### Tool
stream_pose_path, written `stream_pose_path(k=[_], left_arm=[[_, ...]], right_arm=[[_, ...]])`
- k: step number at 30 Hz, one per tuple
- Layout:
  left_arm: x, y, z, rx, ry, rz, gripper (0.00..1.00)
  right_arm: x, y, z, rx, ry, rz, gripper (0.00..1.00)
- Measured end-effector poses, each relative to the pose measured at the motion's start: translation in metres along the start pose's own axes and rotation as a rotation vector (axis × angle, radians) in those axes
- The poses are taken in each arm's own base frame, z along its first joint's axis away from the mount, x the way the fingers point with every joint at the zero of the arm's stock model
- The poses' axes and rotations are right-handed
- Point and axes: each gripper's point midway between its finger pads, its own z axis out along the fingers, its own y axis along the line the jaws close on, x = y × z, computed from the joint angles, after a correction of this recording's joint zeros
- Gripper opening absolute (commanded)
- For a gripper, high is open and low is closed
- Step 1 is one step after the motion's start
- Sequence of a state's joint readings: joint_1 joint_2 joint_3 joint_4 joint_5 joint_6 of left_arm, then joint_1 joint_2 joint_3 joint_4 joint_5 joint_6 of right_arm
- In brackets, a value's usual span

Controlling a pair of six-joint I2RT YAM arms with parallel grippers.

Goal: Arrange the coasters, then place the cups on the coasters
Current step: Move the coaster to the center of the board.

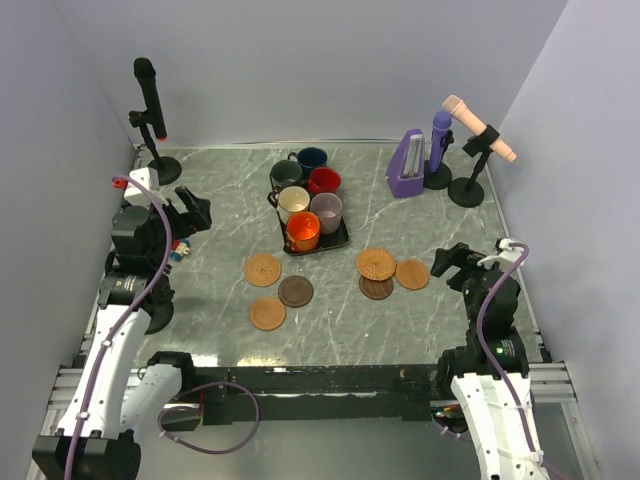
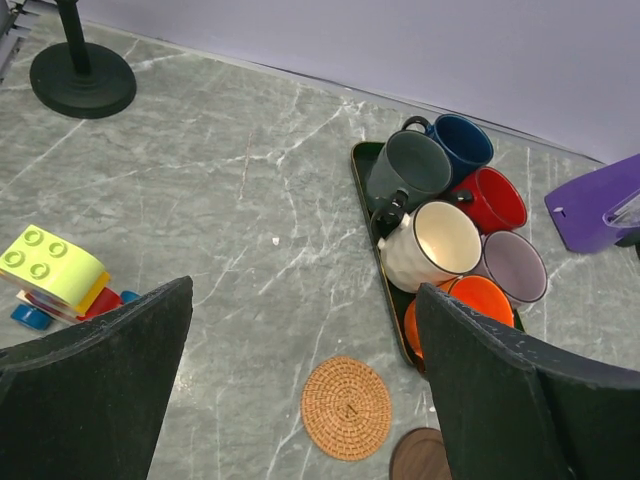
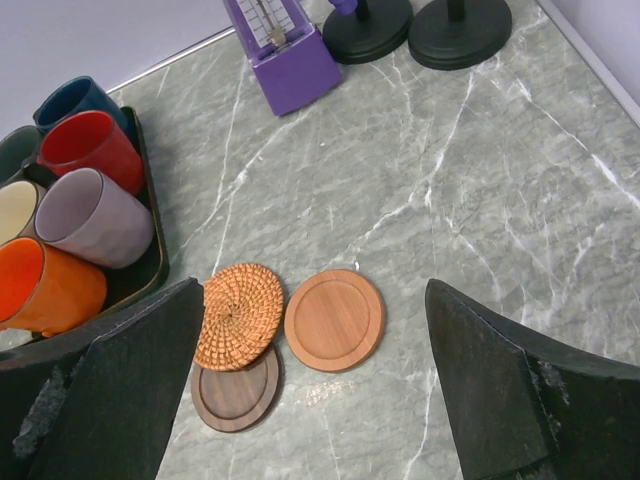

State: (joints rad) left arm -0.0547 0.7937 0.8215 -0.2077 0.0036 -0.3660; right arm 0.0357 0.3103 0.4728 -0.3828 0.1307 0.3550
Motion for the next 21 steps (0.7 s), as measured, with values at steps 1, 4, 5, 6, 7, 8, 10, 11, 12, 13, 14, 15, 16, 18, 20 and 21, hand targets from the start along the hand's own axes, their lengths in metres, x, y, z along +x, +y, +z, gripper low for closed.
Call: stream_pose_path(k=[1, 4, 5, 6, 7, 8, 10, 11, 12, 13, 14, 15, 16, 18, 20, 21], left_arm=[[0.000, 0.000, 0.000, 0.001, 0.001, -0.004, 0.96], [0.002, 0.000, 0.002, -0.003, 0.009, -0.021, 0.97], [0.003, 0.000, 0.003, -0.005, 0.014, -0.023, 0.97], [0.004, 0.000, 0.004, -0.007, 0.017, -0.025, 0.97], [0.005, 0.001, 0.005, -0.008, 0.021, -0.027, 0.97], [0.006, 0.001, 0.006, -0.010, 0.025, -0.031, 0.96], [0.007, 0.001, 0.007, -0.012, 0.029, -0.039, 0.97], [0.007, 0.001, 0.008, -0.012, 0.031, -0.039, 0.97], [0.008, 0.001, 0.008, -0.012, 0.035, -0.039, 0.97], [0.007, 0.000, 0.009, -0.008, 0.037, -0.039, 0.97], [0.006, -0.002, 0.010, 0.001, 0.041, -0.039, 0.97], [0.003, -0.005, 0.012, 0.009, 0.042, -0.039, 0.97], [-0.002, -0.009, 0.013, 0.019, 0.045, -0.040, 0.97], [-0.019, -0.022, 0.017, 0.054, 0.039, -0.042, 0.97], [-0.041, -0.041, 0.020, 0.105, 0.023, -0.037, 0.96], [-0.053, -0.054, 0.020, 0.137, 0.011, -0.032, 0.97]], right_arm=[[0.000, 0.000, 0.000, 0.000, 0.000, 0.000, 0.99], [0.000, 0.000, 0.000, 0.000, 0.000, 0.000, 0.99], [0.000, 0.000, 0.000, 0.000, 0.000, 0.000, 0.99], [0.000, 0.000, 0.000, 0.000, -0.001, 0.000, 0.99], [0.000, 0.000, 0.000, 0.000, -0.002, 0.000, 0.99], [-0.001, 0.000, -0.001, -0.001, -0.004, 0.001, 0.99], [-0.001, 0.000, -0.001, -0.002, -0.006, 0.001, 0.99], [-0.001, 0.000, -0.002, -0.002, -0.005, 0.001, 0.97], [-0.002, 0.000, -0.002, -0.002, -0.004, 0.001, 0.96], [-0.002, 0.001, -0.003, -0.002, -0.002, -0.001, 0.94], [-0.003, 0.001, -0.004, -0.003, -0.001, -0.004, 0.92], [-0.005, 0.003, -0.005, -0.009, 0.001, -0.008, 0.91], [-0.008, 0.005, -0.006, -0.017, 0.002, -0.012, 0.89], [-0.013, 0.009, -0.007, -0.029, 0.009, -0.023, 0.87], [-0.016, 0.013, -0.005, -0.036, 0.035, -0.039, 0.86], [-0.017, 0.015, -0.002, -0.037, 0.056, -0.048, 0.85]])
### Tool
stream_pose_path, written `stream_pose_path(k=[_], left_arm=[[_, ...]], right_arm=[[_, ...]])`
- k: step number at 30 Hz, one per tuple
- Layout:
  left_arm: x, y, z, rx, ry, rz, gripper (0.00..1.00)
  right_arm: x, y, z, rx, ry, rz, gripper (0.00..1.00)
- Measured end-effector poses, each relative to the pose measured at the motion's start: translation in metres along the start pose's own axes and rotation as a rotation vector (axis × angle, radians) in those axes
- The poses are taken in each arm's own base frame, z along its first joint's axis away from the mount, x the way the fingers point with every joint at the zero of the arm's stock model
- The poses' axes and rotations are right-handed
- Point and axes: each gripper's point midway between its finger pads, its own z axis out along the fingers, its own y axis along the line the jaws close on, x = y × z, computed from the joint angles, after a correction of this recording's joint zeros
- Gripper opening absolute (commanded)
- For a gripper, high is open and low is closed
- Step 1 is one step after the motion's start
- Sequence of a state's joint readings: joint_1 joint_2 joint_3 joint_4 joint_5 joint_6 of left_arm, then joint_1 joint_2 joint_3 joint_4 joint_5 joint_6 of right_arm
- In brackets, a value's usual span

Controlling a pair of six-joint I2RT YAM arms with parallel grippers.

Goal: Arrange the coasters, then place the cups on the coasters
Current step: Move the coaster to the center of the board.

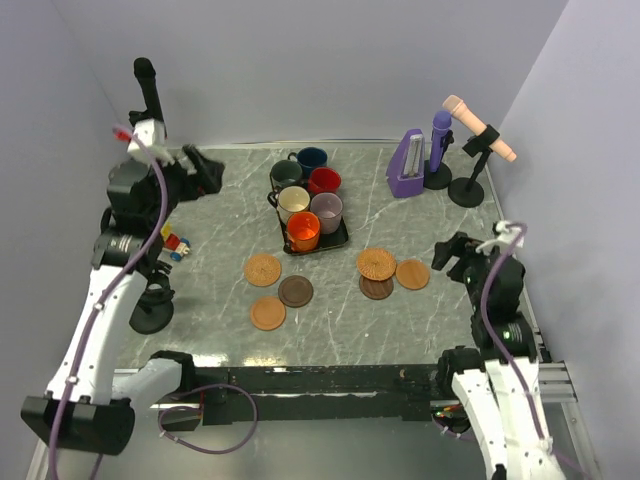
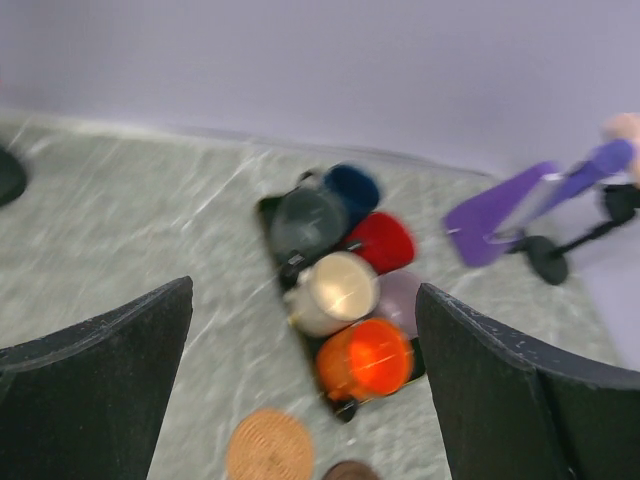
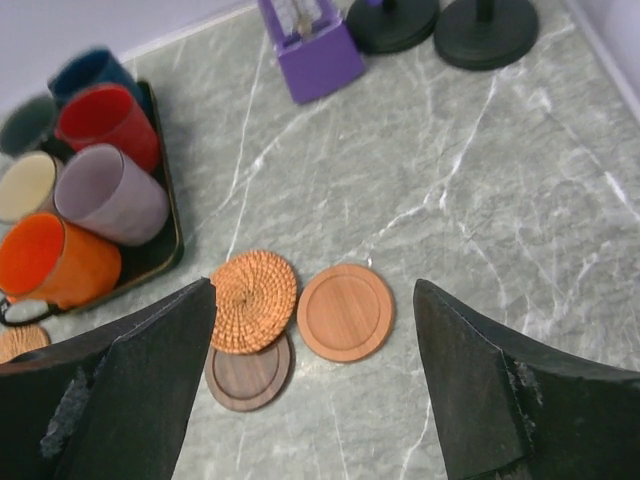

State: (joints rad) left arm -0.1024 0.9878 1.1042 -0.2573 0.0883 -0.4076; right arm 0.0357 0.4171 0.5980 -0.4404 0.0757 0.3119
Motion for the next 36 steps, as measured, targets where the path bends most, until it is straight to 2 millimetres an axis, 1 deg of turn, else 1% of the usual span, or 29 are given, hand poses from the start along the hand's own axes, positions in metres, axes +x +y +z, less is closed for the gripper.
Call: stream_pose_path(k=[2, 3, 4, 5, 6, 7, 8, 10, 12, 14, 16, 18, 20, 22, 24, 27, 30, 34, 36], left_arm=[[-0.021, -0.029, 0.005, 0.069, -0.024, 0.024, 0.97], [-0.026, -0.040, 0.007, 0.096, -0.031, 0.038, 0.97], [-0.029, -0.049, 0.008, 0.122, -0.033, 0.050, 0.97], [-0.029, -0.055, 0.010, 0.138, -0.035, 0.062, 0.97], [-0.024, -0.057, 0.012, 0.148, -0.030, 0.074, 0.97], [-0.017, -0.054, 0.015, 0.147, -0.021, 0.080, 0.97], [-0.006, -0.049, 0.017, 0.138, -0.006, 0.086, 0.97], [0.025, -0.035, 0.023, 0.106, 0.061, 0.093, 0.97], [0.050, -0.026, 0.027, 0.083, 0.123, 0.104, 0.97], [0.062, -0.025, 0.029, 0.080, 0.159, 0.118, 0.97], [0.063, -0.026, 0.029, 0.081, 0.161, 0.126, 0.97], [0.060, -0.027, 0.029, 0.082, 0.148, 0.131, 0.97], [0.058, -0.027, 0.029, 0.083, 0.140, 0.132, 0.97], [0.057, -0.028, 0.029, 0.085, 0.135, 0.133, 0.97], [0.058, -0.029, 0.030, 0.087, 0.137, 0.134, 0.96], [0.059, -0.029, 0.032, 0.089, 0.140, 0.135, 0.97], [0.060, -0.029, 0.032, 0.087, 0.142, 0.135, 0.97], [0.060, -0.029, 0.032, 0.088, 0.141, 0.135, 0.97], [0.060, -0.029, 0.032, 0.089, 0.142, 0.135, 0.97]], right_arm=[[0.003, 0.005, 0.009, -0.008, 0.065, -0.020, 0.85], [0.006, 0.007, 0.013, -0.015, 0.097, -0.026, 0.85], [0.013, 0.010, 0.019, -0.019, 0.148, -0.036, 0.85], [0.020, 0.014, 0.024, -0.028, 0.193, -0.044, 0.86], [0.030, 0.019, 0.029, -0.039, 0.242, -0.060, 0.87], [0.038, 0.026, 0.032, -0.055, 0.279, -0.074, 0.88], [0.053, 0.035, 0.035, -0.070, 0.335, -0.109, 0.89], [0.081, 0.051, 0.036, -0.106, 0.430, -0.174, 0.89], [0.106, 0.065, 0.034, -0.142, 0.512, -0.231, 0.89], [0.125, 0.077, 0.035, -0.163, 0.577, -0.278, 0.89], [0.139, 0.087, 0.038, -0.161, 0.627, -0.325, 0.89], [0.151, 0.097, 0.042, -0.149, 0.660, -0.386, 0.88], [0.158, 0.107, 0.046, -0.142, 0.672, -0.436, 0.85], [0.165, 0.119, 0.050, -0.146, 0.683, -0.476, 0.81], [0.172, 0.125, 0.055, -0.143, 0.695, -0.497, 0.78], [0.182, 0.127, 0.065, -0.124, 0.711, -0.515, 0.69], [0.197, 0.124, 0.072, -0.107, 0.740, -0.535, 0.60], [0.218, 0.115, 0.078, -0.070, 0.791, -0.572, 0.54], [0.220, 0.111, 0.082, -0.039, 0.789, -0.588, 0.50]])
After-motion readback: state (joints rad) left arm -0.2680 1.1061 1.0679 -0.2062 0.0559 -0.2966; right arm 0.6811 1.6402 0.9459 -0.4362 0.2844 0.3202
